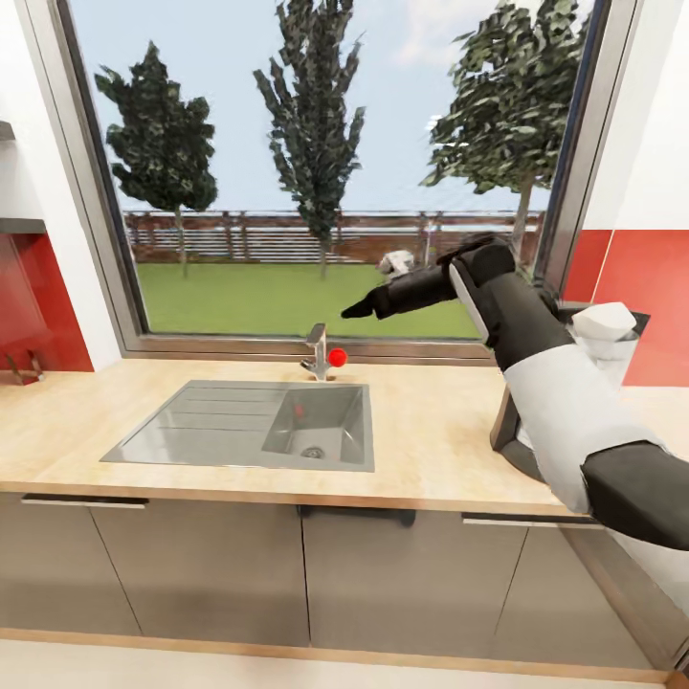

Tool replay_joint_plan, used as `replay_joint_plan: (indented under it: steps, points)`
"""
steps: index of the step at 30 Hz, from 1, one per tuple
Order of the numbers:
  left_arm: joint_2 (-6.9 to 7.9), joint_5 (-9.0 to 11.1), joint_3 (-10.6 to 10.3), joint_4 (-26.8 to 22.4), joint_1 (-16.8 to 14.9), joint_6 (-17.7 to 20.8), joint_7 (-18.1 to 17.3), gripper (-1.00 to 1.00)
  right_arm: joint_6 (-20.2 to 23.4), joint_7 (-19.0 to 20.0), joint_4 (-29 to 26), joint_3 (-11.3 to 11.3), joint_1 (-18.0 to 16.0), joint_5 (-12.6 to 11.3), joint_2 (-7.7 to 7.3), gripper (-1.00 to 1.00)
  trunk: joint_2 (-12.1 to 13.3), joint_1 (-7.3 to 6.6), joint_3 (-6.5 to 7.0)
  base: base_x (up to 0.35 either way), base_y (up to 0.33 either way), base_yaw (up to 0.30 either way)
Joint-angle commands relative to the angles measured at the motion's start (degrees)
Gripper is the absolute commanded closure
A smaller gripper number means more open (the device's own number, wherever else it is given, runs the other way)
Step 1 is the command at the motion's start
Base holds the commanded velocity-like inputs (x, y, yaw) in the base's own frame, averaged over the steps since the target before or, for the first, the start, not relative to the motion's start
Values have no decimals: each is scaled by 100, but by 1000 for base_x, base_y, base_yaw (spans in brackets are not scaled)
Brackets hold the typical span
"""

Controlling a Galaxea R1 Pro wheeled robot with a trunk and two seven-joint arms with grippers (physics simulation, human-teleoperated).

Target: Set up a coffee station on the kitchen countertop: keep the coffee maker on the countertop, move the bottle of coffee from the kitchen shelf to the counter next to the coffee maker, place a paper coffee filter on top of the coffee maker, put the saucer next to the coffee maker with the coffee cup on the saucer, and place the electric kettle next to the coffee maker.

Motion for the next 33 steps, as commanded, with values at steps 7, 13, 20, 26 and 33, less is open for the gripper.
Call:
replay_joint_plan:
  steps: [7, 13, 20, 26, 33]
  points:
    - [-4, 50, 4, -8, 1, -5, -1, -100, 46, -349, -1872, -829, 1976, -189, 86, -100, -5, 0, -6, 0, 0, 0]
    - [-4, 50, 13, -1, 1, -9, -1, -100, 30, 428, -2343, -1419, 3445, -355, -128, -100, -5, 0, -6, 0, 0, 0]
    - [-4, 50, 20, 0, 1, -7, -1, -100, -320, 1446, -2811, -1487, 4265, -368, -459, -100, -5, 0, -6, 0, 0, 0]
    - [-4, 50, 21, 5, 1, -12, -1, -100, -973, 1965, -2977, -1810, 5112, -381, -832, -100, -5, 0, -6, 0, 0, 0]
    - [-4, 50, 21, 9, 1, -14, -1, -100, -1844, 2566, -2978, -2345, 6010, -343, -1054, -100, -5, 0, -6, 0, 0, 0]
